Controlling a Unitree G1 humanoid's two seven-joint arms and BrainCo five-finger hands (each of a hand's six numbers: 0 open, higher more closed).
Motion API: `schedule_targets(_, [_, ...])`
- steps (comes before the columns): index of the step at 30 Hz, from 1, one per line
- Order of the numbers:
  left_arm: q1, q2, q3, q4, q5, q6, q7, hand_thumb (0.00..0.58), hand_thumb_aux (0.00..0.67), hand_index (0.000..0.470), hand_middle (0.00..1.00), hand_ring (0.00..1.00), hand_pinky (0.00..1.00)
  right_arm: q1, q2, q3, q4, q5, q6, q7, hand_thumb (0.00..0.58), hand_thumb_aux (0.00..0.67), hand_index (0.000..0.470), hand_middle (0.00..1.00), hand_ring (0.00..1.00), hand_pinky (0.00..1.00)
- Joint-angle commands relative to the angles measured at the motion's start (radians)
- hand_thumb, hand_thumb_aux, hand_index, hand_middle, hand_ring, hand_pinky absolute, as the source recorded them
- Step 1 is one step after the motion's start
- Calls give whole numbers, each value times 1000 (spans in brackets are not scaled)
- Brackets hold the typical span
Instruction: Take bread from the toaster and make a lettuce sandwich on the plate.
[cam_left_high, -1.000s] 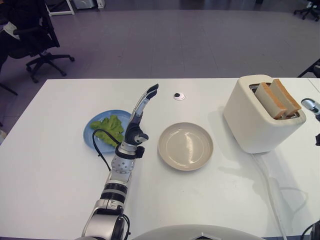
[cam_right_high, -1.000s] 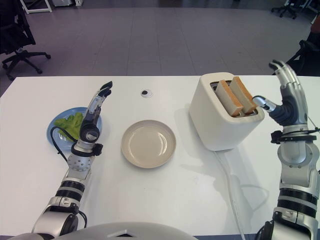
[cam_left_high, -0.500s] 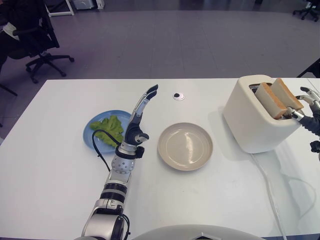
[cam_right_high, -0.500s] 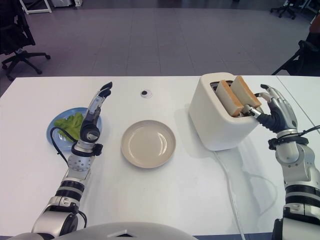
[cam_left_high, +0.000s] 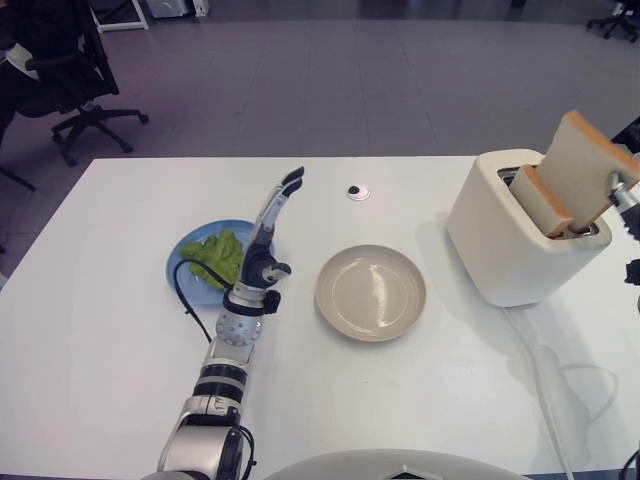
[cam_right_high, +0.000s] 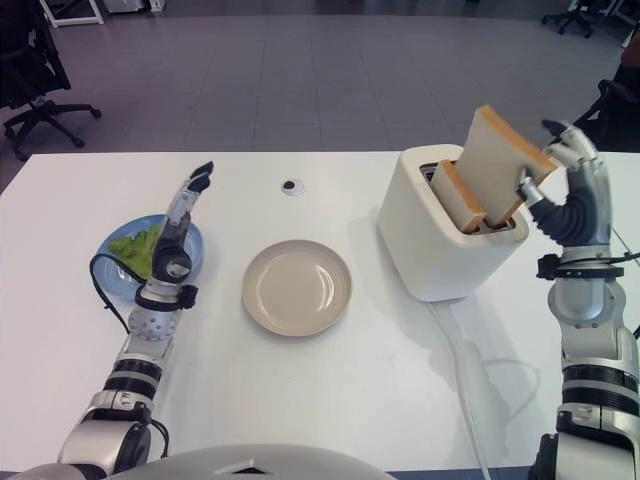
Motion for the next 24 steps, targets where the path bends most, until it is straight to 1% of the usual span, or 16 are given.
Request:
schedule_targets(1, [-12,65,63,22,65,14,57,0,0,0,0,0,0,-7,40,-48,-70,97,-37,7,580,670,470,1000,1000,1000])
schedule_targets(4, [-14,126,110,27,154,36,129,0,0,0,0,0,0,-6,71,-58,-158,203,-62,47,580,670,470,1000,1000,1000])
schedule_targets(7, [-14,188,129,44,241,74,203,0,0,0,0,0,0,-1,95,-23,-241,285,-65,118,580,670,470,1000,1000,1000])
schedule_targets(10, [-7,286,95,69,441,195,334,0,0,0,0,0,0,8,139,43,-343,394,-54,207,580,670,470,1000,1000,1000])
schedule_targets(12, [-7,356,12,127,573,326,354,0,0,0,0,0,0,13,177,92,-407,447,-38,253,580,670,470,1000,1000,1000])
schedule_targets(14, [-18,420,-77,215,684,480,363,0,0,0,0,0,0,17,235,165,-426,484,-13,308,580,670,470,1000,1000,1000])
schedule_targets(16, [-33,458,-145,302,731,582,361,0,0,0,0,0,0,12,317,267,-375,453,11,360,580,670,470,1000,1000,1000])
schedule_targets(20, [-72,480,-245,426,745,703,370,0,0,0,0,0,0,-9,414,421,-189,278,8,435,580,670,470,1000,1000,1000])
schedule_targets(22, [-81,491,-270,445,731,731,395,0,0,0,0,0,0,-15,451,473,-107,192,-16,443,580,670,470,1000,1000,1000])
schedule_targets(24, [-85,505,-278,433,700,722,430,0,0,0,0,0,0,-22,485,508,-48,150,-37,449,580,670,470,1000,1000,1000])
